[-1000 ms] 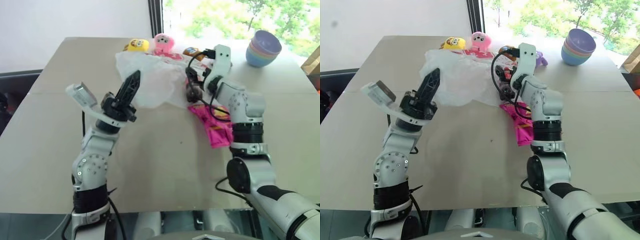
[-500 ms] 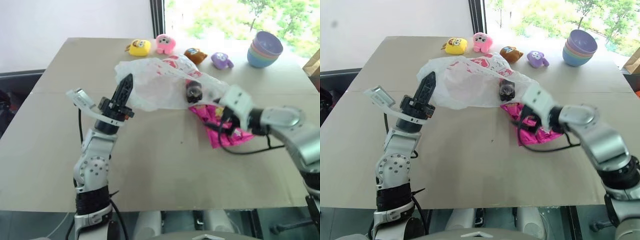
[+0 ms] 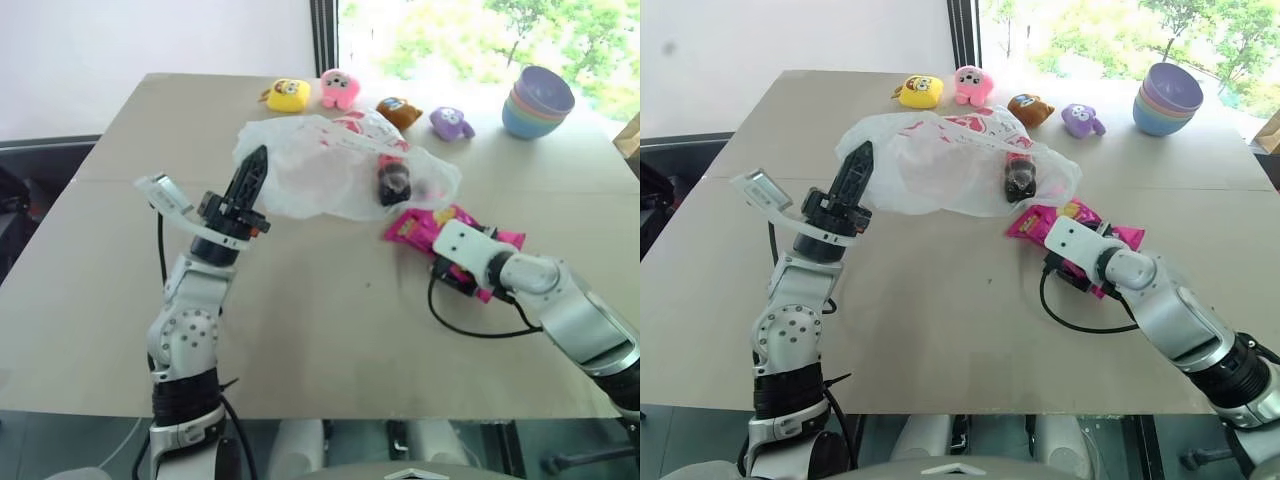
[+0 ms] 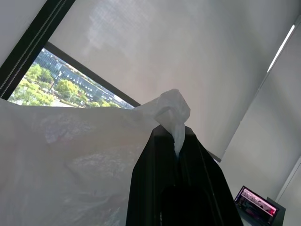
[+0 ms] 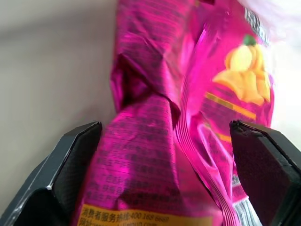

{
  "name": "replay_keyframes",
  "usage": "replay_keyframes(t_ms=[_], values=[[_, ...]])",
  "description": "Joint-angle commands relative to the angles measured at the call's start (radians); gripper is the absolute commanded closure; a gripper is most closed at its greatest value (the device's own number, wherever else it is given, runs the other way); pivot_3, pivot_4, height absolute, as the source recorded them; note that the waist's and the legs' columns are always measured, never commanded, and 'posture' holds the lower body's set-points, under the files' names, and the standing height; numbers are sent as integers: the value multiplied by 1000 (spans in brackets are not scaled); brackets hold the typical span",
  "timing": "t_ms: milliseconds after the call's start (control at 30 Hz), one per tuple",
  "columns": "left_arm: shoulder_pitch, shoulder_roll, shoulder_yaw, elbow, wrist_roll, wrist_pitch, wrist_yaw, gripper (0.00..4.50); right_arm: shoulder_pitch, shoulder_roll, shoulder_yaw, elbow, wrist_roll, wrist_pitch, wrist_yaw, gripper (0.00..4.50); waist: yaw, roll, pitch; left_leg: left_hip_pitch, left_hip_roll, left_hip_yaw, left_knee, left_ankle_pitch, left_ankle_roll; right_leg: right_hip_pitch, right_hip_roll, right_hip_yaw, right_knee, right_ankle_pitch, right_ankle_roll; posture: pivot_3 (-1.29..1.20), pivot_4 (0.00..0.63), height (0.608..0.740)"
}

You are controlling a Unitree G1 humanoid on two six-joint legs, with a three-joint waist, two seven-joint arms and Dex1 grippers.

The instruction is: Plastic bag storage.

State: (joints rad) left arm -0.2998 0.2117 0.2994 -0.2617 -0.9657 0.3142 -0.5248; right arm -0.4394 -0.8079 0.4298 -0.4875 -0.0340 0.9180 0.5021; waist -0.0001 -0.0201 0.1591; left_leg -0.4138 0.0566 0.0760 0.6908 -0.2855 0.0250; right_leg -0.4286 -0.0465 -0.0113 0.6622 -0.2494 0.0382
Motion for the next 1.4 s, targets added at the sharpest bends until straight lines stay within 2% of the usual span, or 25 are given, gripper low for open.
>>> replay_keyframes(t_ms=[33,400,433,533,667,733,800,967,1000,1167,1233,1400], values=[[-3,-4,-7,-17,5,-14,-12,4500,25,-20,-12,25,-48,-72,8,133,0,-1,0,0,0,0,0,0,0,0,0,0,0,0,0,0,150,740],[9,-11,-5,-26,6,-15,-10,4500,62,-145,-102,119,-89,-259,122,133,14,-2,-1,0,0,-1,1,0,0,2,0,-1,-1,0,0,0,150,740],[10,-12,-7,-27,7,-15,-11,4500,65,-147,-104,123,-90,-269,132,646,14,-2,-1,0,0,-1,1,0,0,2,0,-1,-1,0,0,0,150,740],[12,-13,-7,-29,6,-14,-11,4500,72,-134,-114,130,-85,-293,159,1817,12,-2,-1,0,0,-1,1,0,0,2,0,-1,0,0,0,0,150,740],[12,-13,-6,-27,6,-13,-11,4500,73,-120,-116,126,-97,-305,177,3819,12,-2,-1,0,0,-1,1,0,0,2,0,-1,0,0,0,0,150,740],[12,-12,-5,-25,5,-13,-11,4500,72,-118,-132,113,-72,-304,206,4461,12,-2,-1,0,0,-1,2,0,0,2,0,-1,0,0,0,0,150,740],[9,-11,-4,-24,5,-13,-11,4500,80,-139,-170,85,-6,-317,287,4461,12,-2,-1,0,0,-1,1,0,0,2,0,-1,0,0,0,0,150,740],[10,-5,-1,-27,1,-8,-14,4500,140,-230,-308,-64,276,-316,577,4461,14,-2,-1,0,0,-3,1,0,0,2,0,-2,-1,0,0,0,150,740],[11,-4,-2,-28,1,-7,-16,4500,133,-226,-331,-93,325,-303,599,4461,14,-2,-1,0,0,-3,1,0,1,3,0,-2,-1,0,0,0,150,740],[20,-1,-7,-42,-6,3,-27,4500,12,-122,-340,-126,381,-241,508,4461,9,-2,-1,7,0,-3,2,0,1,10,0,-3,-1,0,0,0,150,740],[34,1,-11,-55,-14,13,-28,4500,-55,-52,-309,-95,352,-217,437,4461,8,-2,-1,14,0,-2,1,-1,2,17,0,-1,-1,0,0,0,150,740],[72,21,-34,-105,-53,59,-50,4500,-143,14,-161,17,218,-274,392,4461,13,-2,-1,14,0,-2,1,-1,1,17,0,-2,-1,0,0,0,150,740]])
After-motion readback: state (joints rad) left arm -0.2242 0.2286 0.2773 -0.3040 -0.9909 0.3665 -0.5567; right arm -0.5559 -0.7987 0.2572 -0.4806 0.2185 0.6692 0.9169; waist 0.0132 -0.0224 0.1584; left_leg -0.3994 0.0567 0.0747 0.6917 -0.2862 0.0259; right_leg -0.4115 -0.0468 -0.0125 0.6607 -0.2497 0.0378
